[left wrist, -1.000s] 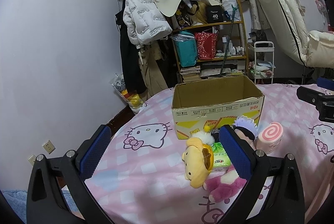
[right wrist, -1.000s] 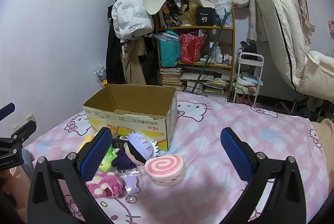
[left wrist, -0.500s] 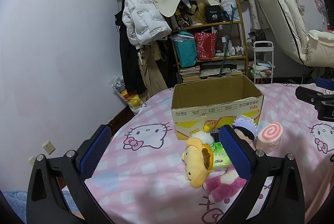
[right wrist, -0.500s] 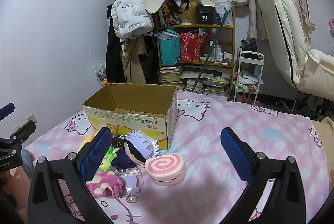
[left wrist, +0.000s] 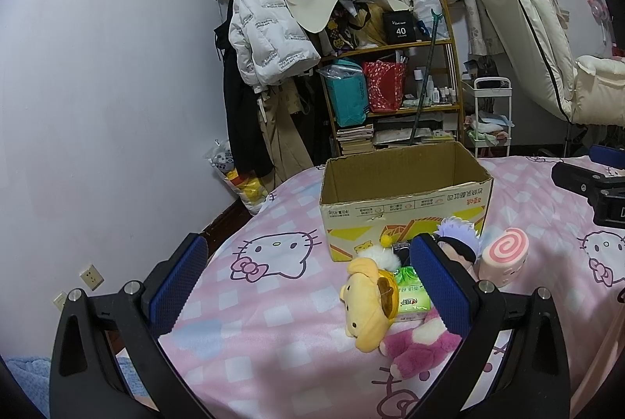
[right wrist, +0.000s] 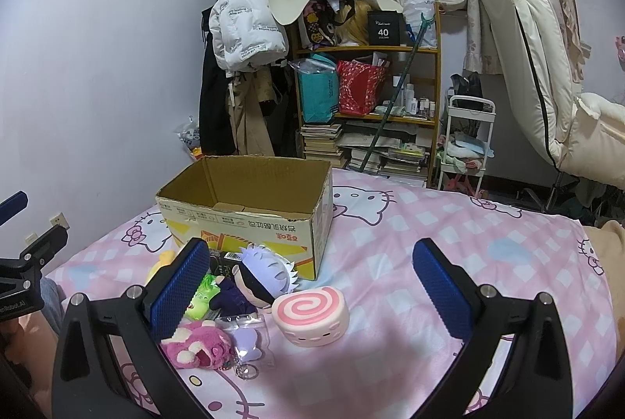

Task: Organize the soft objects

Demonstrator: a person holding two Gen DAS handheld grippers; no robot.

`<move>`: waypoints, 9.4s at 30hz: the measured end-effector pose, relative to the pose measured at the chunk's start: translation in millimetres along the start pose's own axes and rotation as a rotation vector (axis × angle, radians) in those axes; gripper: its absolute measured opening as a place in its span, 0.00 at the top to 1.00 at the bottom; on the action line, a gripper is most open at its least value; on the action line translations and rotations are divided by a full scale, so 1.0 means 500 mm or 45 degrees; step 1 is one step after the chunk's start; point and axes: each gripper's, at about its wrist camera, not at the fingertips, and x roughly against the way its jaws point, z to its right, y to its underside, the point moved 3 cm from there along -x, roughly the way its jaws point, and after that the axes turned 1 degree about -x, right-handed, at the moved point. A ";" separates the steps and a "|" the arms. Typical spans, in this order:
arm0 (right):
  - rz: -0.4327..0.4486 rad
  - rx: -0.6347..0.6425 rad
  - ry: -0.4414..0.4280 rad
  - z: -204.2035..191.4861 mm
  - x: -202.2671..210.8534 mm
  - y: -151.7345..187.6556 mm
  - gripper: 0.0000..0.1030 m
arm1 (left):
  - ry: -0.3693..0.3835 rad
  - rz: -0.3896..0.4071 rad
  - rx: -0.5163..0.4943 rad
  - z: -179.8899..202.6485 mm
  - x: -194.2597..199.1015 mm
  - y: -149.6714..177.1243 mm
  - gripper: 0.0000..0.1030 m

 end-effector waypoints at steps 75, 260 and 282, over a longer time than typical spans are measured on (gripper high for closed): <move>-0.583 -0.013 -0.183 0.015 -0.257 0.093 0.00 | 0.488 -0.639 -0.208 0.217 -0.199 0.111 0.01; -0.236 -0.074 -0.234 -0.047 -0.362 -0.072 0.35 | 0.586 -0.380 -0.153 0.114 -0.275 -0.038 0.55; -0.270 -0.079 -0.253 -0.050 -0.389 -0.060 0.29 | 0.493 -0.342 0.046 0.085 -0.431 -0.126 0.54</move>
